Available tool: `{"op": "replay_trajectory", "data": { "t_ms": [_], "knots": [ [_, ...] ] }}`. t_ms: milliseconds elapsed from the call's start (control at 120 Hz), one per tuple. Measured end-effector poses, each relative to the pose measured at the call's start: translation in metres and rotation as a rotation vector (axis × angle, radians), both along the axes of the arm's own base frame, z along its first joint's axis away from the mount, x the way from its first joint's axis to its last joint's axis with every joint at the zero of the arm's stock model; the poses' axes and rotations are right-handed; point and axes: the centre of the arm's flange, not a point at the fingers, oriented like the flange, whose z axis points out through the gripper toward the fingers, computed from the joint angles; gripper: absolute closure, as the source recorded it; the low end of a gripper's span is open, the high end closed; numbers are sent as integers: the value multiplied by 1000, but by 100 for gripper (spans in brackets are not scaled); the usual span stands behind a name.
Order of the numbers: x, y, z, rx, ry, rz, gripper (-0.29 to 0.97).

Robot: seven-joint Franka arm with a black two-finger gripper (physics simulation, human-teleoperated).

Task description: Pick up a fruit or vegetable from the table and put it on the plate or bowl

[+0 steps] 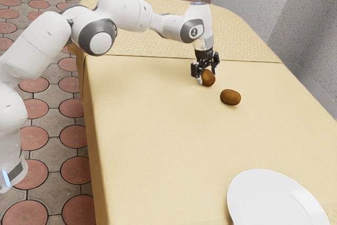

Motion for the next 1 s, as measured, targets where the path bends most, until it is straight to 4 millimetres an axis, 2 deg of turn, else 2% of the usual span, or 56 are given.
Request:
{"op": "replay_trajectory", "data": {
  "t_ms": [225, 458, 500, 575, 650, 742, 900, 1000],
  "knots": [
    [1, -3, 0, -7, -1, 4, 0],
    [-1, -5, 17, -5, -19, 12, 43],
    [-1, -10, 26, 0, -28, 6, 42],
    [0, -30, 47, 22, -44, -18, 41],
    [-7, -77, 78, 55, -49, -64, 41],
    [-20, -156, 115, 74, -62, -142, 40],
    [-28, -301, 138, 63, -85, -307, 41],
    [-36, -371, 144, 66, -97, -399, 41]
  ]
}}
